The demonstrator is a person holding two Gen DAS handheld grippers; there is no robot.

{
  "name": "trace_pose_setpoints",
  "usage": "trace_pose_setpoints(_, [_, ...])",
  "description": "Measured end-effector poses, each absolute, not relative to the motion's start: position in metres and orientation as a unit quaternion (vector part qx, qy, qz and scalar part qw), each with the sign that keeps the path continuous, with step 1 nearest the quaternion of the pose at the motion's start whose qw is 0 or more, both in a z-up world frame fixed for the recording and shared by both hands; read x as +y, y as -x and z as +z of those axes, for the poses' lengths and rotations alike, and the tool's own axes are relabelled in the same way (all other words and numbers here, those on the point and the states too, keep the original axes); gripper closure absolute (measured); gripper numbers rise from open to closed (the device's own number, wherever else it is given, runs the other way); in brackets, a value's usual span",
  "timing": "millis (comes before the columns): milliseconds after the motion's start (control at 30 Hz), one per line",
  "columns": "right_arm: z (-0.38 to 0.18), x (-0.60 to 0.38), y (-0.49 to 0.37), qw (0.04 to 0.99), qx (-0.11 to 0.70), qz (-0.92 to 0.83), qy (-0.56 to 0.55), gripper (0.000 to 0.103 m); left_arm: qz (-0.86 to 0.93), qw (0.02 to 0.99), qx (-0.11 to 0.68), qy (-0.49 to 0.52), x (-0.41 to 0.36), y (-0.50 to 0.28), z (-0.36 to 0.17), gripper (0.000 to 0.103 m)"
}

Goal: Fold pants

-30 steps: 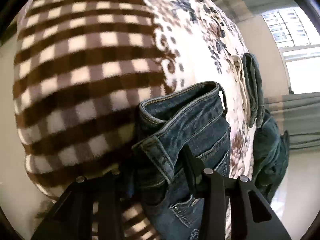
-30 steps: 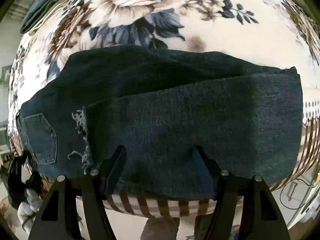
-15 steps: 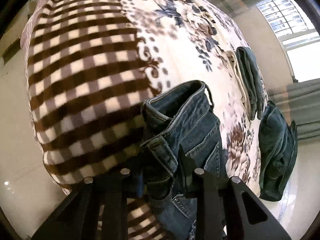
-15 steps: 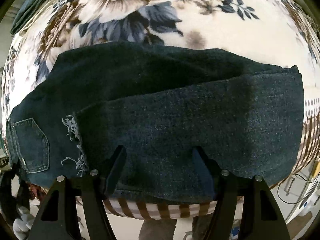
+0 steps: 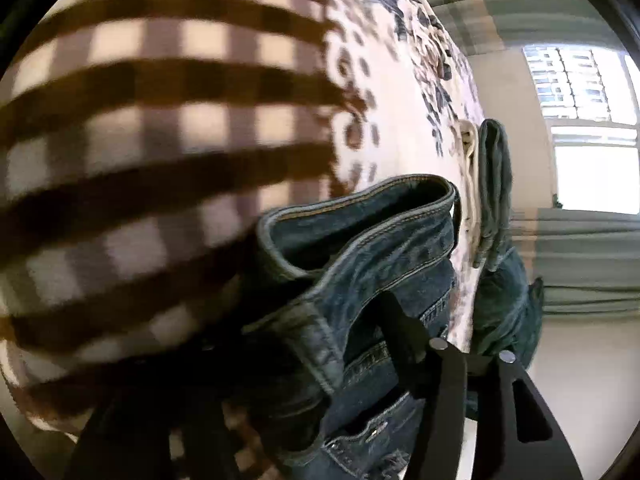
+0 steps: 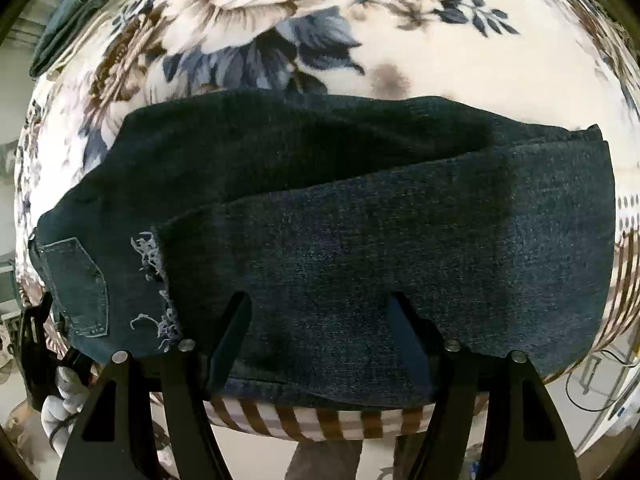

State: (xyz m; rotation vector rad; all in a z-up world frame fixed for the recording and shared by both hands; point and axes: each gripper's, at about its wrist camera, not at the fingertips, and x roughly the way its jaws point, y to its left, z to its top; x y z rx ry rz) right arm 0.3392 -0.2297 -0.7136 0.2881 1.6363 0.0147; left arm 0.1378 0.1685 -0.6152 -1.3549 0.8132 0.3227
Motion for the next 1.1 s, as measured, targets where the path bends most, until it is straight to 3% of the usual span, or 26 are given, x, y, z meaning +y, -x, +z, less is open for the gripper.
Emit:
trace_pose_setpoints(100, [-0.707,-0.235,-0.336,0.681,0.722,0.009,-0.123,0.031,0.169,0.71,0.357,0.583,0.161,-0.143,-0.605,0.054])
trace_pose_setpoints(167, [-0.702,-0.238,-0.333,0.688,0.718,0.007,-0.107,0.03,0.175,0.731,0.35,0.559,0.154,-0.146,-0.597,0.073])
trace_pose_setpoints(200, [-0.699,-0.24,-0.332,0.693,0.714,0.005,-0.102,0.029,0.174,0.74,0.345,0.551,0.151,-0.147,-0.591,0.075])
trace_pose_setpoints(367, [-0.683,-0.269,-0.323,0.712,0.692,-0.003,-0.118,0.024,0.161,0.784,0.317,0.509,0.135,-0.149,-0.543,0.078])
trace_pose_setpoints(467, [-0.676,-0.292,-0.315,0.716,0.685,-0.009,-0.134,0.009,0.132,0.819,0.301,0.47,0.11,-0.148,-0.497,0.078])
trace_pose_setpoints(733, [-0.664,-0.377,-0.285,0.724,0.673,-0.041,-0.144,0.003,0.028,0.885,0.323,0.335,-0.036,-0.15,-0.386,0.079])
trace_pose_setpoints(900, [-0.655,-0.437,-0.272,0.729,0.663,-0.052,-0.165,0.003,-0.044,0.877,0.385,0.285,-0.147,-0.162,-0.385,0.08])
trace_pose_setpoints(1100, [-0.658,-0.509,-0.262,0.728,0.653,-0.091,-0.186,0.003,-0.106,0.85,0.462,0.228,-0.26,-0.185,-0.437,0.08])
